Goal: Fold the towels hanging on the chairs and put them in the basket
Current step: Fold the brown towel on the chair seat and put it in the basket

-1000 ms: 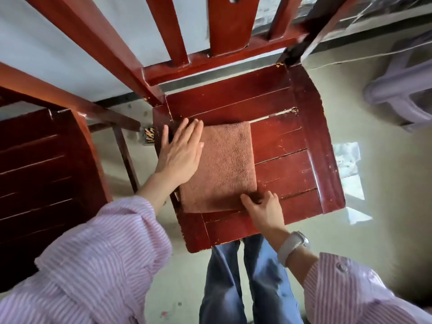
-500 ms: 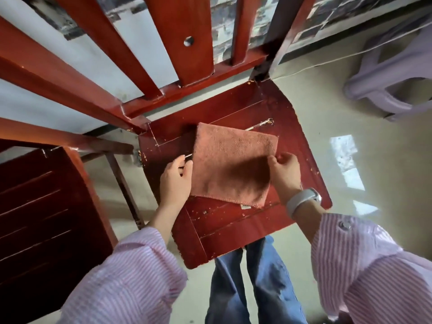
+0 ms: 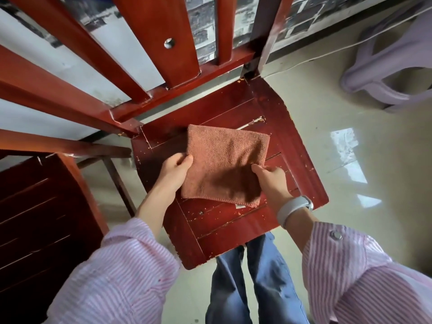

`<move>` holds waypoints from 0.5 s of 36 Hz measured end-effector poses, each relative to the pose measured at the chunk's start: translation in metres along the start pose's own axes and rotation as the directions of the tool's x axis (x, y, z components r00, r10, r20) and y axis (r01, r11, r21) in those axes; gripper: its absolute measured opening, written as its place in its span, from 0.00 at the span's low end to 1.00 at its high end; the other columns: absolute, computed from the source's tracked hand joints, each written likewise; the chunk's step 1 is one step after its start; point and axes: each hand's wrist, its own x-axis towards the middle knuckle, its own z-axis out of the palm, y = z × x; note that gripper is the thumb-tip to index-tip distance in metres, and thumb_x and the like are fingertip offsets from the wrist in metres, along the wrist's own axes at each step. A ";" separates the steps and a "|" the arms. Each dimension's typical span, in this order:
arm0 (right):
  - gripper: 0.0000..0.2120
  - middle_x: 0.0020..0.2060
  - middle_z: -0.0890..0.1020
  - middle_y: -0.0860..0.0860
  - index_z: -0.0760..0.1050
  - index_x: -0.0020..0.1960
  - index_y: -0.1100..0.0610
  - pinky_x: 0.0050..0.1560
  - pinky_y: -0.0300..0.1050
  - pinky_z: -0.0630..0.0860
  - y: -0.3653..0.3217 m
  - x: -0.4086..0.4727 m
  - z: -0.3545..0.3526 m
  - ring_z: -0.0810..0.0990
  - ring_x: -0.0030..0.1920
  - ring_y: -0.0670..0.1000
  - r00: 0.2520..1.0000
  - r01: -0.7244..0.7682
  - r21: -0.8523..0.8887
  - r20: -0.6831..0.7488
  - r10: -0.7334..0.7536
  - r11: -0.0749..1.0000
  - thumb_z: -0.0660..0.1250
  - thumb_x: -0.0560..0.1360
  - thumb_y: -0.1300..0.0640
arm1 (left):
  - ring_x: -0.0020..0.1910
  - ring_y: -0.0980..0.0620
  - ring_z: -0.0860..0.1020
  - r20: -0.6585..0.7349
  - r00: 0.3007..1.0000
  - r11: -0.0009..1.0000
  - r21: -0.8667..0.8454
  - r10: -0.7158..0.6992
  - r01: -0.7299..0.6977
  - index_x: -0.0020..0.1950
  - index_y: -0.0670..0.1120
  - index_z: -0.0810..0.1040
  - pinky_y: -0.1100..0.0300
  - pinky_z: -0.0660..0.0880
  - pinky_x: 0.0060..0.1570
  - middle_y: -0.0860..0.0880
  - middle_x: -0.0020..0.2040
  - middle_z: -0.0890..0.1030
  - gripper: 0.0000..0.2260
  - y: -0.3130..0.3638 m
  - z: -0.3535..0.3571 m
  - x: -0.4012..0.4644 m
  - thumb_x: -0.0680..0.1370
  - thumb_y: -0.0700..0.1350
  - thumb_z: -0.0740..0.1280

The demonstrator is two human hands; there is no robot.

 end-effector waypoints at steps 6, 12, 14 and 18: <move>0.18 0.47 0.82 0.54 0.76 0.54 0.59 0.47 0.46 0.79 -0.002 -0.021 -0.022 0.81 0.45 0.52 0.980 0.027 0.097 0.195 -0.046 0.995 0.70 0.70 0.50 | 0.60 0.52 0.72 -0.052 0.985 0.969 0.196 0.163 -0.150 0.67 0.47 0.69 0.56 0.71 0.58 0.48 0.63 0.74 0.17 0.000 0.000 -0.031 0.80 0.49 0.58; 0.03 0.41 0.80 0.54 0.75 0.46 0.54 0.40 0.44 0.79 -0.001 -0.069 -0.066 0.80 0.41 0.52 0.971 0.045 0.225 0.218 -0.095 0.973 0.67 0.74 0.56 | 0.68 0.51 0.66 -0.004 0.968 0.945 0.217 0.251 -0.244 0.73 0.51 0.60 0.55 0.66 0.64 0.48 0.71 0.66 0.21 0.003 0.000 -0.089 0.80 0.46 0.57; 0.03 0.39 0.78 0.51 0.74 0.47 0.53 0.33 0.36 0.75 0.003 -0.085 -0.079 0.78 0.38 0.48 0.980 0.114 0.211 0.137 -0.144 0.971 0.67 0.74 0.57 | 0.68 0.51 0.66 0.008 0.957 0.929 0.238 0.291 -0.285 0.73 0.51 0.60 0.56 0.65 0.65 0.47 0.71 0.66 0.21 0.008 0.004 -0.111 0.80 0.44 0.57; 0.11 0.46 0.80 0.53 0.74 0.54 0.58 0.49 0.44 0.76 0.005 -0.122 -0.108 0.78 0.47 0.50 0.974 0.228 0.113 -0.026 -0.226 0.967 0.66 0.74 0.54 | 0.67 0.54 0.66 0.001 0.923 0.894 0.251 0.385 -0.373 0.73 0.48 0.61 0.62 0.63 0.63 0.47 0.70 0.67 0.22 0.029 0.016 -0.161 0.79 0.41 0.59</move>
